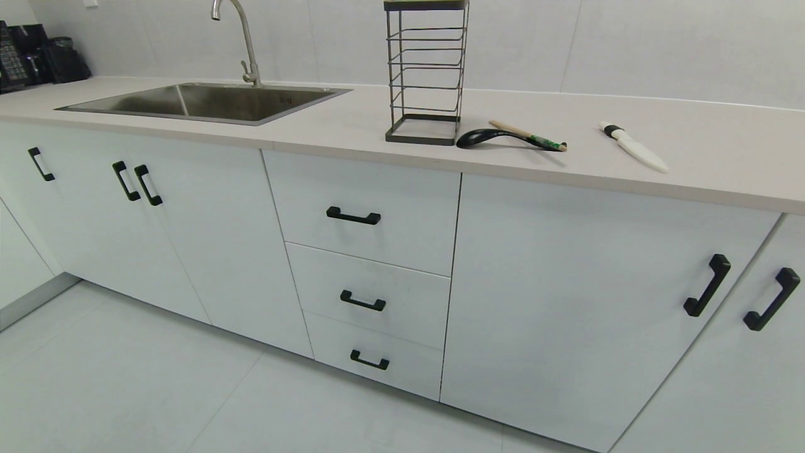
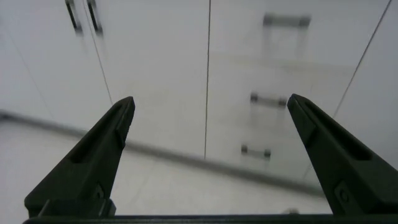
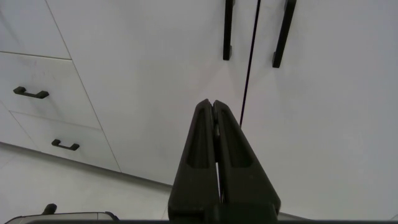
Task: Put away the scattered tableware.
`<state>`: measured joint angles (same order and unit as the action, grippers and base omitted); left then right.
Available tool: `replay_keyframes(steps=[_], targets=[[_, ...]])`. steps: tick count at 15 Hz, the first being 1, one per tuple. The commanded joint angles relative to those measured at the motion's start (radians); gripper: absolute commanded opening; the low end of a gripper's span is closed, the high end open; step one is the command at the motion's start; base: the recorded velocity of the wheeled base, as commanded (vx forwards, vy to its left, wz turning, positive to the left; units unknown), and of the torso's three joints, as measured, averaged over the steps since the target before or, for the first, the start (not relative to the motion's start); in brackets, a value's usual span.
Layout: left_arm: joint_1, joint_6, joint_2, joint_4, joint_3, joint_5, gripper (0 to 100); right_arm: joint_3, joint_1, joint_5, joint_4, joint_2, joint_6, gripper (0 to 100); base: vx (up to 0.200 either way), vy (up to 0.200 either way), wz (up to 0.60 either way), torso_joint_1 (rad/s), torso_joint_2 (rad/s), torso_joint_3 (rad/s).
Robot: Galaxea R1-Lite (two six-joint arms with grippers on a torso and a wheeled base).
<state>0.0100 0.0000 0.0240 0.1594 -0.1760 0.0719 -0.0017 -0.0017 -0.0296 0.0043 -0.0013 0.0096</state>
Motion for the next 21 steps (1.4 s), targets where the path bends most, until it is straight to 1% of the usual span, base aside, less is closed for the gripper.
replay_keyframes(steps=[1,2,3,4,5,6,7,8,9,10,11,13,14,15,16,17,18,19,20,21], targets=[[0.007,0.002,0.114,-0.029,-0.132,0.086,100,0.000,0.000,0.000,0.000,0.001,0.000,0,0.000,0.000,0.00,0.000,0.00,0.000],[-0.005,0.003,0.134,-0.063,-0.128,0.128,100,0.000,0.000,0.000,0.000,0.001,0.000,0,0.000,0.000,0.00,0.000,0.00,0.000],[-0.007,0.006,0.139,-0.073,-0.126,0.152,100,0.000,0.000,0.000,0.000,0.001,0.000,0,0.000,0.000,0.00,0.000,0.00,0.000],[-0.008,0.089,0.178,-0.096,-0.126,0.262,100,0.000,0.000,0.000,0.000,0.001,0.000,0,0.000,0.000,0.00,0.000,0.00,0.000],[-0.008,0.133,0.203,-0.101,-0.126,0.305,100,0.000,0.000,0.000,0.000,0.001,0.000,0,0.000,0.000,0.00,0.000,0.00,0.000],[-0.007,0.206,0.246,-0.101,-0.126,0.336,100,0.000,0.000,0.000,-0.001,0.001,0.000,0,0.000,0.000,0.00,0.000,0.00,0.000],[-0.008,0.273,0.289,-0.100,-0.128,0.339,100,0.000,0.000,0.000,0.000,0.001,0.000,0,0.000,0.000,0.00,0.000,0.00,0.000],[-0.010,0.373,0.370,-0.096,-0.135,0.342,100,0.000,0.000,0.000,-0.001,0.001,0.000,0,0.000,0.000,0.00,0.000,0.00,0.000],[-0.012,0.400,0.399,-0.092,-0.139,0.341,100,0.000,0.000,0.000,0.000,0.001,0.000,0,0.000,0.000,0.00,0.000,0.00,0.000],[-0.012,0.494,0.493,-0.083,-0.151,0.341,100,0.000,0.000,0.000,-0.001,0.001,0.000,0,0.000,0.000,0.00,0.000,0.00,0.000],[-0.012,0.543,0.537,-0.075,-0.154,0.341,100,0.000,0.000,0.000,0.000,0.001,0.000,0,0.000,0.000,0.00,0.000,0.00,0.000],[-0.013,0.627,0.603,-0.047,-0.162,0.341,100,0.000,0.000,0.000,-0.001,0.001,0.000,0,0.000,0.000,0.00,0.000,0.00,0.000],[-0.019,0.643,0.625,-0.026,-0.180,0.342,100,0.000,0.000,0.000,-0.001,0.001,0.000,0,0.000,0.000,0.00,0.000,0.00,0.000],[-0.027,0.644,0.631,-0.023,-0.192,0.341,100,0.000,0.000,0.000,0.000,0.001,0.000,0,0.000,0.000,0.00,0.000,0.00,0.000],[-0.054,0.643,0.643,-0.020,-0.232,0.336,100,0.000,0.000,0.000,-0.001,0.001,0.000,0,0.000,0.000,0.00,0.000,0.00,0.000],[-0.061,0.646,0.666,-0.018,-0.273,0.336,100,0.000,0.000,0.000,-0.001,0.001,0.000,0,0.000,0.000,0.00,0.000,0.00,0.000],[-0.061,0.650,0.688,-0.018,-0.295,0.336,100,0.000,0.000,0.000,-0.001,0.001,0.000,0,0.000,0.000,0.00,0.000,0.00,0.000],[-0.061,0.664,0.712,-0.017,-0.303,0.335,100,0.000,0.000,0.000,0.000,0.001,0.000,0,0.000,0.000,0.00,0.000,0.00,0.000],[-0.061,0.687,0.744,-0.003,-0.304,0.335,100,0.000,0.000,0.000,0.000,0.001,0.000,0,0.000,0.000,0.00,0.000,0.00,0.000],[-0.061,0.727,0.786,0.026,-0.304,0.333,100,0.000,0.000,0.000,-0.001,0.001,0.000,0,0.000,0.000,0.00,0.000,0.00,0.000]])
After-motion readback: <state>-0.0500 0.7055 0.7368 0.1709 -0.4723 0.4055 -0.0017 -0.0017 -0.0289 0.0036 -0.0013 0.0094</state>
